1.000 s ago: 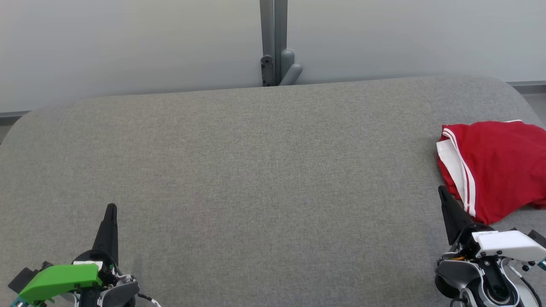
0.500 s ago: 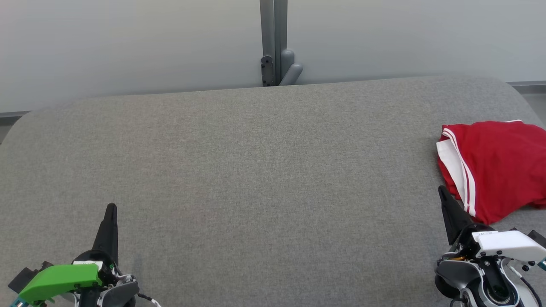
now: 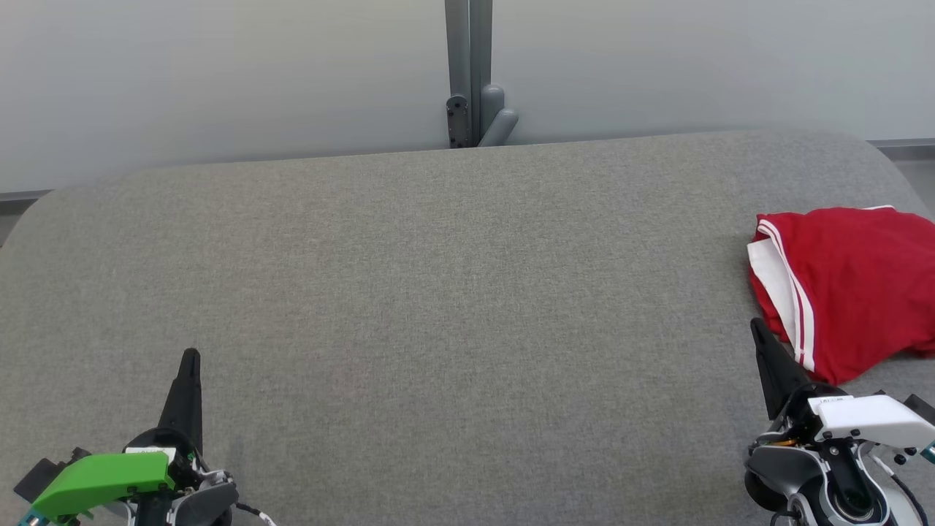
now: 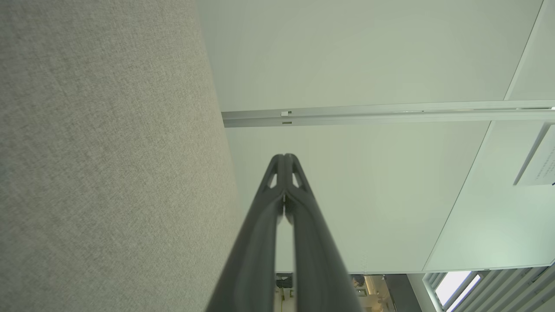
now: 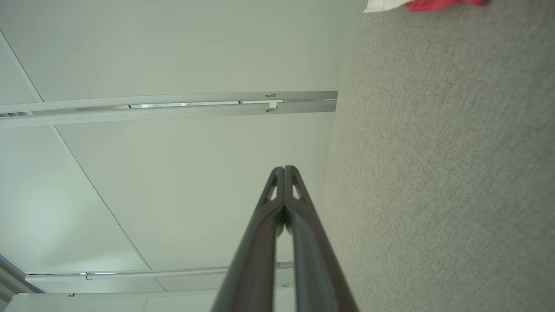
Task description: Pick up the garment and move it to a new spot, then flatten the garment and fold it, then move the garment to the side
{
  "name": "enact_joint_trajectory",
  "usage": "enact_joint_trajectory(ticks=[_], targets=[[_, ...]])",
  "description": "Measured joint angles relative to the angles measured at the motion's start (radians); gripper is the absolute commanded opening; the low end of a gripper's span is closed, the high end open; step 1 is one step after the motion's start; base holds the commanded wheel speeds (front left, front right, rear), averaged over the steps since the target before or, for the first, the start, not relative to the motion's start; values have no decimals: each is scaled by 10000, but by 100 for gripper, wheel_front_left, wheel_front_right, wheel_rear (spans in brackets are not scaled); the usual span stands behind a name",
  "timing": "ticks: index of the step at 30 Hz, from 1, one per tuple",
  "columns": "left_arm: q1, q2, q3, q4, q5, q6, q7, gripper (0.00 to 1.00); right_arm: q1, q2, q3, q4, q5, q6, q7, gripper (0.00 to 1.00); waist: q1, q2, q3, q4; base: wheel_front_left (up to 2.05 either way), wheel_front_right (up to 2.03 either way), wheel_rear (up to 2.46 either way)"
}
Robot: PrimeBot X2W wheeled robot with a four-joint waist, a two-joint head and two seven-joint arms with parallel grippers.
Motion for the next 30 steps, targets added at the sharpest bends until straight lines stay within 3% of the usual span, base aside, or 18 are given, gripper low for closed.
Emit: enact_joint_trajectory(ticks=[30], targets=[[-1, 0, 0, -2, 0, 0, 0, 0, 1, 0, 0, -2, 2, 0, 0, 0, 0, 0, 0, 0, 0, 0, 0]])
